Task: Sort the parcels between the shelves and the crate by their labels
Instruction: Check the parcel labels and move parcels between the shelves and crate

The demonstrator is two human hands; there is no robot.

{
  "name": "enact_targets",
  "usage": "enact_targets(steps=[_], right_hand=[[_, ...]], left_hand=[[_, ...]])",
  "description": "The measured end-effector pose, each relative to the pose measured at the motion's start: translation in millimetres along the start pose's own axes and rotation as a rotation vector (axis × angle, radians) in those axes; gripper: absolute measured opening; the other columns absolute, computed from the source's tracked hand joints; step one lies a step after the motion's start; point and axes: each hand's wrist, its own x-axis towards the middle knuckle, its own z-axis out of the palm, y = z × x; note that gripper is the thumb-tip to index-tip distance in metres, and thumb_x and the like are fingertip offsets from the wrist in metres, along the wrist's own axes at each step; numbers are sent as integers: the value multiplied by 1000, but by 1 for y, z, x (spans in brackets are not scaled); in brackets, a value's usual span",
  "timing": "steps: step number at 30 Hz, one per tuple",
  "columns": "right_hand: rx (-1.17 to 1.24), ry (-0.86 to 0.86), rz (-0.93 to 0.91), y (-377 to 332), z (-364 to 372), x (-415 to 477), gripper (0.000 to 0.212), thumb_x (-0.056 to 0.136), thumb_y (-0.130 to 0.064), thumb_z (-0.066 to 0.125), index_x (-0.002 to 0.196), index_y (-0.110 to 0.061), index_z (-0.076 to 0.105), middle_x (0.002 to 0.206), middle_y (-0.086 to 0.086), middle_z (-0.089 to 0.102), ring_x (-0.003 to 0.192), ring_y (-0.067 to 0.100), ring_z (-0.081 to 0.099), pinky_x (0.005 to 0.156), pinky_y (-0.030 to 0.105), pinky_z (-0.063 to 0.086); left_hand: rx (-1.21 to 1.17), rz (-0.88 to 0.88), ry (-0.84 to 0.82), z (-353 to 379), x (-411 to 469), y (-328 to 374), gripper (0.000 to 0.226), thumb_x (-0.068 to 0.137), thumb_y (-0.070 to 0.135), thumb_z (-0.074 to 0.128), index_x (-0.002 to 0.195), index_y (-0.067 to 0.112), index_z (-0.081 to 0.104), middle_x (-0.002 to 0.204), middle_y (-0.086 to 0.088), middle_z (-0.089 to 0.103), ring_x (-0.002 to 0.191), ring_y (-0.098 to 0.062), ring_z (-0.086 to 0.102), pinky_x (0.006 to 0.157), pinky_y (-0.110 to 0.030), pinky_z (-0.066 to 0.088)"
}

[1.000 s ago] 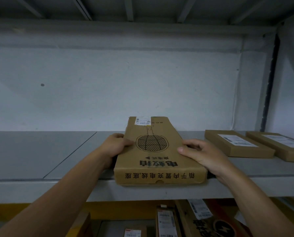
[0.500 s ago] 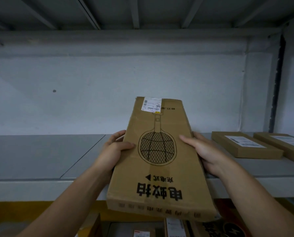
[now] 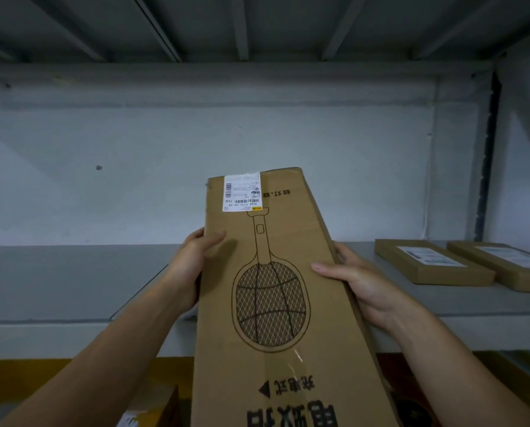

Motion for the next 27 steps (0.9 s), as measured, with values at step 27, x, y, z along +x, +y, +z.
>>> enact_targets(steps=[27], right_hand=[[-87, 153, -59, -7, 20, 1, 43, 77, -29, 78, 117, -24, 62, 100, -1, 76, 92, 19, 72, 83, 42, 58]], left_hand=[[45, 129, 103, 7, -24, -2, 39, 89, 25, 63, 127, 27, 53, 107, -1, 72, 93, -22, 71, 75, -37, 57]])
